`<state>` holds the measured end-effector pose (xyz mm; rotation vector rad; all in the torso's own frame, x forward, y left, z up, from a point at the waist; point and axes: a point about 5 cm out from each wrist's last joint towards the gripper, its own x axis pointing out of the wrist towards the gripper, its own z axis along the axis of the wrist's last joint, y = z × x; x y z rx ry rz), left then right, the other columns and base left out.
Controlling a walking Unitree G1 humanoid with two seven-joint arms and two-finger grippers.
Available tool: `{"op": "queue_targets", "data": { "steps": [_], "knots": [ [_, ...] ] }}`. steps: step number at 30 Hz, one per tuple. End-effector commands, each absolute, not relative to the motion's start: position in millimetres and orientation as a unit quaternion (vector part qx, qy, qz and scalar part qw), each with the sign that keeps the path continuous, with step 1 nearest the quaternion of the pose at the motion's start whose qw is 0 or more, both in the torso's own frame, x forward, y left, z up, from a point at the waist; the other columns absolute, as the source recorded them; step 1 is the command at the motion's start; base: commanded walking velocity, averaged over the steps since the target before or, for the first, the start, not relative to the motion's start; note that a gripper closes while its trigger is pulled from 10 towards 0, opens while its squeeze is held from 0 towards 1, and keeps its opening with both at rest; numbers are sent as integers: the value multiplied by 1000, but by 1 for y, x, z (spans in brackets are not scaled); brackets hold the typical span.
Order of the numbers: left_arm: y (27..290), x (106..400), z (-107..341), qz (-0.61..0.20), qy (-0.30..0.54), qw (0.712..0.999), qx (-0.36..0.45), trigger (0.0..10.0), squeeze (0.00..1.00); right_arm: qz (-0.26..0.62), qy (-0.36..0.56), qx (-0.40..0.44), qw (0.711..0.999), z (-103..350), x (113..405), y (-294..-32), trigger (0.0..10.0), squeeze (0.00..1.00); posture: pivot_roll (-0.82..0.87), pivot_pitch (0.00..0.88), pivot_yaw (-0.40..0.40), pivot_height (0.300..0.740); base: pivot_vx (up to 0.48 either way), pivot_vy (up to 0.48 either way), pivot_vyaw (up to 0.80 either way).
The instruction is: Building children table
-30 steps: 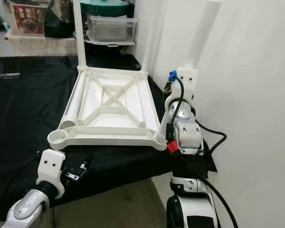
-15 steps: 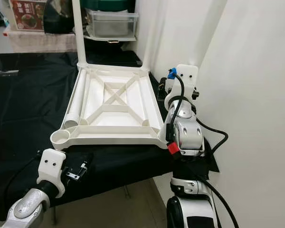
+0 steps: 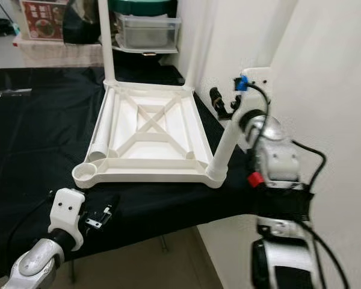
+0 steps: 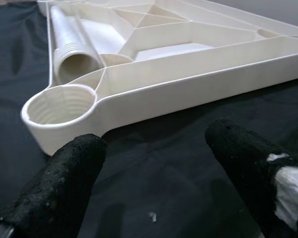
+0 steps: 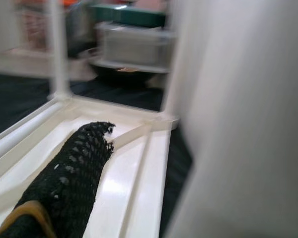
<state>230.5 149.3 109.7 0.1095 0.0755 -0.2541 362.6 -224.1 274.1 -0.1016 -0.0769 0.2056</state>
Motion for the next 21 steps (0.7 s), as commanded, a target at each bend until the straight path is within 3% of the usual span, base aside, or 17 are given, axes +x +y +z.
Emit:
{"op": "queue_targets", "data": {
  "steps": [1,6,14,15,16,21],
  "knots": [
    [148,231,108,-133,39,989,58,10000,0,135,-37,-48,989,274,366,-228,10000,0,-1,0,-111,740,0,0,0],
    [149,231,109,-133,38,989,60,10000,0,207,-18,-65,976,267,368,-244,10000,0,16,0,-113,740,0,0,0],
    [150,231,110,-133,37,988,65,10000,0,235,-11,-52,971,261,373,-254,10000,0,28,0,-112,740,0,0,0],
    [150,232,111,-133,37,988,65,10000,0,239,-12,-48,970,261,373,-255,6549,0,28,0,-112,740,0,0,0],
    [151,232,111,-134,36,988,66,10000,0,243,-14,-42,969,261,374,-256,0,0,32,0,-109,740,0,0,0],
    [150,233,111,-136,35,988,68,10000,0,253,-18,-35,967,261,375,-260,0,0,32,0,-112,740,0,0,0]
  ]
}}
